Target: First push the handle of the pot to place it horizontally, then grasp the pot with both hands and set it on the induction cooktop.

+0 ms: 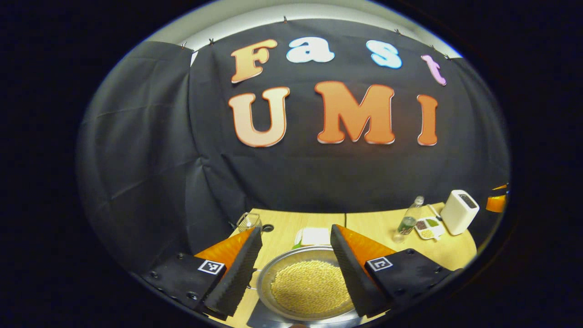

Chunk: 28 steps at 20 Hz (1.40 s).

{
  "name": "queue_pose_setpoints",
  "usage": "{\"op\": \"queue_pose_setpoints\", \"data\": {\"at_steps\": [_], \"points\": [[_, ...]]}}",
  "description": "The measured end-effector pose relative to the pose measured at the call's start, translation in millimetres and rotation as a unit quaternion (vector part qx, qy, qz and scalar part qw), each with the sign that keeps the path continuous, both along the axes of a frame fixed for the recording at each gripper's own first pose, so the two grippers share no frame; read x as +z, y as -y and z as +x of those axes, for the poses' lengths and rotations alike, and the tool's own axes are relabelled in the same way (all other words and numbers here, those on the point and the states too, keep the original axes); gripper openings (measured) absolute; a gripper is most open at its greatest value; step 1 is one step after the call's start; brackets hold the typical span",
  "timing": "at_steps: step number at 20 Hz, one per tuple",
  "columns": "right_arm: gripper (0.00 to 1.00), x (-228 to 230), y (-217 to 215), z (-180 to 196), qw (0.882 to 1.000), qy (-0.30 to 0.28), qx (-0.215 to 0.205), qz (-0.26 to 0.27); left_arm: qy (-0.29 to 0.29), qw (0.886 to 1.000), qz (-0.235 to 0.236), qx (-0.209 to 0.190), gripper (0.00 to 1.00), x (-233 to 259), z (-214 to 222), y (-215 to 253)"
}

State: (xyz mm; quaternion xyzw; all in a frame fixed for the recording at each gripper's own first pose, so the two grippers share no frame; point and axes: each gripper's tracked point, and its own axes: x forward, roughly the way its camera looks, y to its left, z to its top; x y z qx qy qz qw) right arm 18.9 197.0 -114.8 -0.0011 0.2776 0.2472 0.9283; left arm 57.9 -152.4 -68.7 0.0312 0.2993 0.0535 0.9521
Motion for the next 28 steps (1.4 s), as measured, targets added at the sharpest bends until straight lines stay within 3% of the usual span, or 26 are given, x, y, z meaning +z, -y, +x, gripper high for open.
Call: {"op": "queue_pose_setpoints", "data": {"at_steps": [7,8,9,12,15,16,17,19,20,21,22,24,26,27,28], "points": [[0.94,125.5,126.6,21.9,0.987,0.154,-0.050,-0.003,0.136,0.989,-0.036,-0.048,1.00,130.6,24.4,82.4],[0.93,142.4,139.4,21.3,0.983,0.175,-0.056,-0.001,0.156,0.985,-0.042,-0.053,0.92,149.0,30.9,90.4],[0.93,159.0,150.4,21.2,0.979,0.195,-0.060,0.001,0.176,0.981,-0.048,-0.058,0.92,166.8,30.8,99.5],[0.93,198.8,175.6,22.0,0.967,0.243,-0.081,0.009,0.241,0.966,-0.056,-0.070,1.00,217.0,35.3,116.1],[0.98,230.4,186.9,22.4,0.957,0.271,-0.099,0.025,0.307,0.946,-0.075,-0.075,0.92,265.0,46.7,131.5],[0.98,240.3,188.5,21.2,0.954,0.280,-0.104,0.028,0.322,0.940,-0.082,-0.074,0.92,276.8,50.6,134.4],[0.93,249.4,190.5,21.3,0.951,0.289,-0.107,0.030,0.335,0.935,-0.090,-0.073,1.00,283.8,57.5,135.7],[0.93,269.9,191.5,19.4,0.946,0.305,-0.109,0.032,0.356,0.926,-0.109,-0.070,0.96,298.4,65.2,136.8],[0.93,280.7,189.9,17.4,0.943,0.315,-0.105,0.034,0.363,0.922,-0.117,-0.068,1.00,303.4,61.4,141.1],[0.93,287.6,190.4,12.2,0.941,0.320,-0.105,0.035,0.370,0.918,-0.125,-0.066,0.96,306.9,62.1,141.8],[0.98,292.3,189.1,10.2,0.941,0.320,-0.105,0.034,0.374,0.916,-0.131,-0.064,0.99,312.1,61.5,142.8],[0.93,299.5,184.9,3.0,0.941,0.321,-0.103,0.036,0.383,0.912,-0.136,-0.052,0.92,318.6,63.5,136.9],[0.89,305.7,180.5,0.0,0.937,0.331,-0.102,0.037,0.391,0.909,-0.137,-0.043,0.93,322.6,63.4,133.6],[0.97,305.3,179.0,-0.4,0.936,0.334,-0.103,0.035,0.393,0.909,-0.137,-0.041,0.94,322.2,64.7,132.6],[0.97,306.4,177.1,-0.7,0.935,0.338,-0.103,0.033,0.393,0.909,-0.133,-0.040,0.94,322.5,63.4,131.4]]}}
